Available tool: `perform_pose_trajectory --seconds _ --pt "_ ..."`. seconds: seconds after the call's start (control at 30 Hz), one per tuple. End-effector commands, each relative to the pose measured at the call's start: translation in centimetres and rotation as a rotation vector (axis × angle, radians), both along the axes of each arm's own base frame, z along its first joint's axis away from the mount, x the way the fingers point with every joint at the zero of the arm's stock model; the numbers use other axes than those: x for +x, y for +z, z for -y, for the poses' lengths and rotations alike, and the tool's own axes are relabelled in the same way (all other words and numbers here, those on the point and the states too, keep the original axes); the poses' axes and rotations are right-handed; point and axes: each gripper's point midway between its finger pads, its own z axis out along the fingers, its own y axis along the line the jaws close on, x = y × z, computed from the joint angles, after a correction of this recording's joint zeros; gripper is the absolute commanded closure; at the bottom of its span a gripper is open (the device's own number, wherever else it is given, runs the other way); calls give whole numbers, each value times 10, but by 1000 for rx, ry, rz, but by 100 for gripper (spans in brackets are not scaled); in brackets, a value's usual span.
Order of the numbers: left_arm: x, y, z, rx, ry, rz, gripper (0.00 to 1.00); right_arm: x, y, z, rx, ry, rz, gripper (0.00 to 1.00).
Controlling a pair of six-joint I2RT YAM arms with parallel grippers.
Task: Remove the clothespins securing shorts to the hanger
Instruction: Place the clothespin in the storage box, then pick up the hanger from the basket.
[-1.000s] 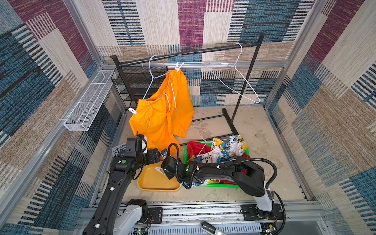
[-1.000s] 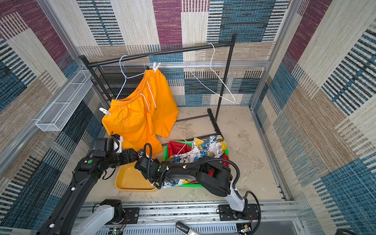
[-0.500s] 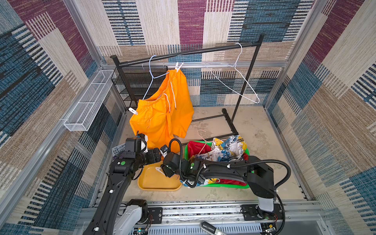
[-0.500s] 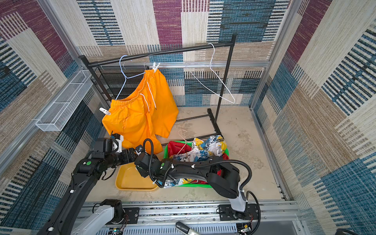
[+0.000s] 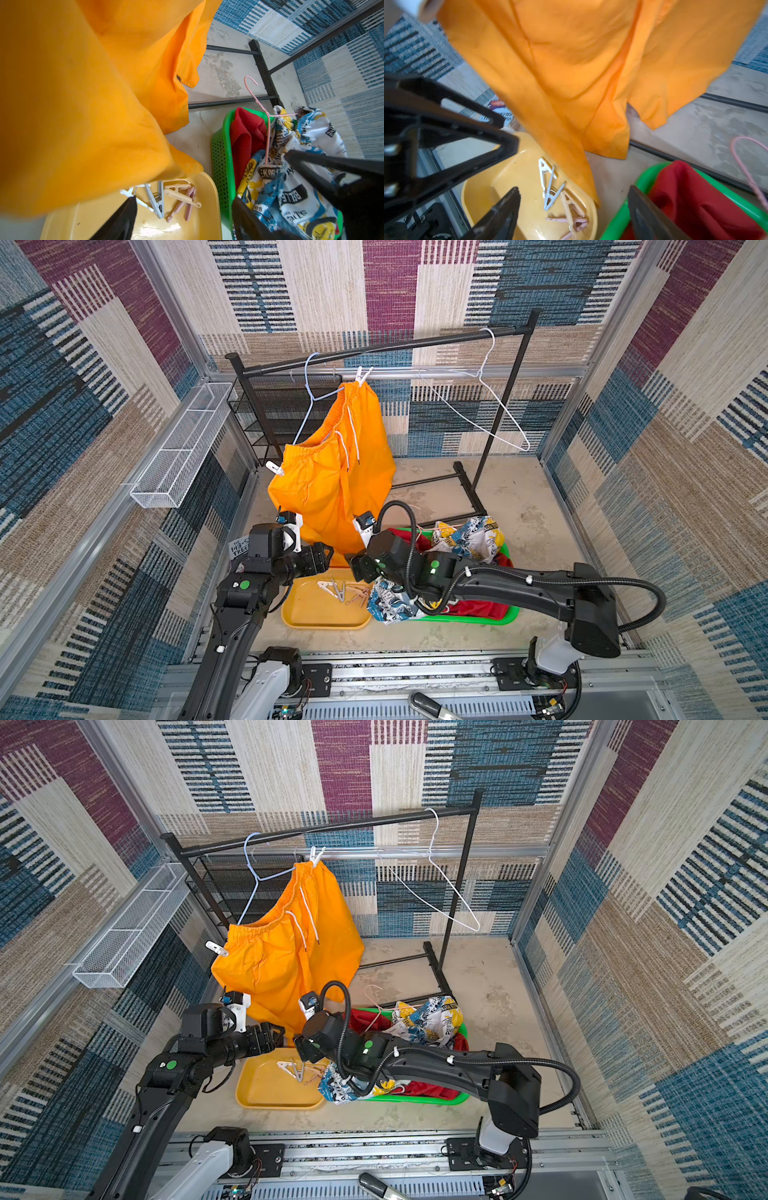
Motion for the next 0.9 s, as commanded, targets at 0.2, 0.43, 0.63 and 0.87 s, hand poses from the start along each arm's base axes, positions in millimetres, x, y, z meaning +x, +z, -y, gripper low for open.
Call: perform_pose_trajectory --seconds 0.2,0.43,0.63,0.87 --pt "-4 17 47 -4 -216 72 27 36 -21 96 115 -242 -208 19" --pt "-10 17 91 34 -373 76 27 64 -30 138 53 -296 -220 23" --pt "-20 6 111 49 -446 46 28 92 -32 151 -46 -228 -178 33" --pt "-29 -10 119 63 -485 6 28 112 -51 131 -174 -51 -178 41"
